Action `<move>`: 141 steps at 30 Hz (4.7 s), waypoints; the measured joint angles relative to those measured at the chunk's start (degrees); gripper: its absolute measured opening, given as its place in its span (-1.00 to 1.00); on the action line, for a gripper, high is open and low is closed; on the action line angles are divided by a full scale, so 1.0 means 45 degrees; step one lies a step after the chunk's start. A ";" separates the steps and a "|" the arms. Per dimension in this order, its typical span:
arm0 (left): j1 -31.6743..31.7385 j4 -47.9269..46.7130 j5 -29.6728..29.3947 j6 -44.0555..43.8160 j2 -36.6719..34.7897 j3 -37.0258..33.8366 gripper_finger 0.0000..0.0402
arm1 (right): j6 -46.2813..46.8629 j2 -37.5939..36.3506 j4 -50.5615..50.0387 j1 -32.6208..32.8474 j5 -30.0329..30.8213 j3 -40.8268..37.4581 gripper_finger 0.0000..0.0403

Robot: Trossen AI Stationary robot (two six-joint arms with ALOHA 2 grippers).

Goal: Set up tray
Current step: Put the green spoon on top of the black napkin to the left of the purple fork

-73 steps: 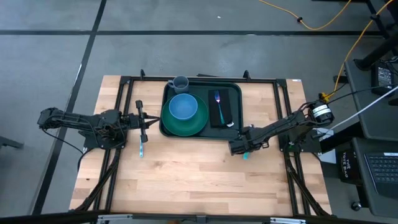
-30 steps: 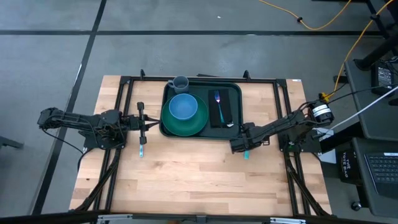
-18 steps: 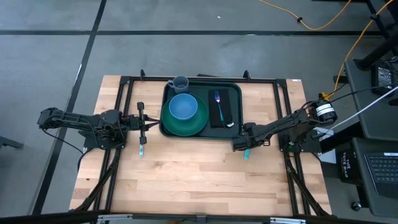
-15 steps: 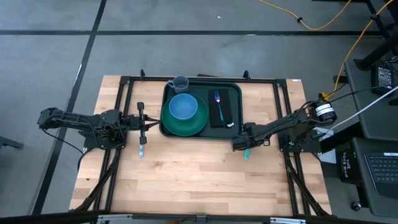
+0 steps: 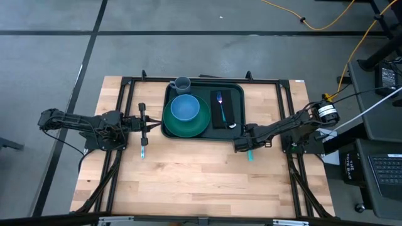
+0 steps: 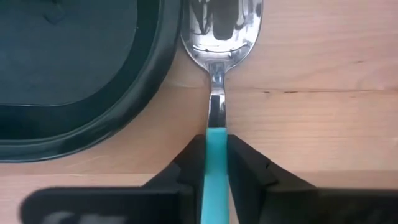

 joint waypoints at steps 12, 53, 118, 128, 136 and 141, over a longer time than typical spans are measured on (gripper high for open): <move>-0.0001 0.0001 0.0004 -0.0005 0.0002 0.0000 -0.98 | 0.0675 -0.0039 -0.0168 0.0015 0.0150 0.0000 -0.77; 0.0672 -0.0963 0.1817 -0.2584 0.0000 0.0000 -0.99 | -0.9529 -0.5568 0.1422 0.0656 0.5349 -0.0122 -0.77; 0.1292 -0.0966 0.0184 -0.2223 -0.0775 0.0000 -0.99 | -1.7438 -0.3021 1.2178 -0.2395 0.4618 0.0563 -0.77; 0.2799 -0.2170 0.1613 -0.2648 -0.2575 0.0000 -0.99 | -1.6558 -0.3021 1.2128 -0.2798 0.4194 0.0607 -0.77; 0.4069 -0.2370 0.3009 -0.3355 -0.2751 0.0000 -0.98 | -1.5969 -0.3021 1.2120 -0.3953 0.3621 0.0607 -0.77; 0.4425 -0.2076 0.3381 -0.3581 -0.2758 -0.0226 -0.99 | -1.5183 -0.3021 1.1262 -0.4709 0.2958 0.0722 -0.77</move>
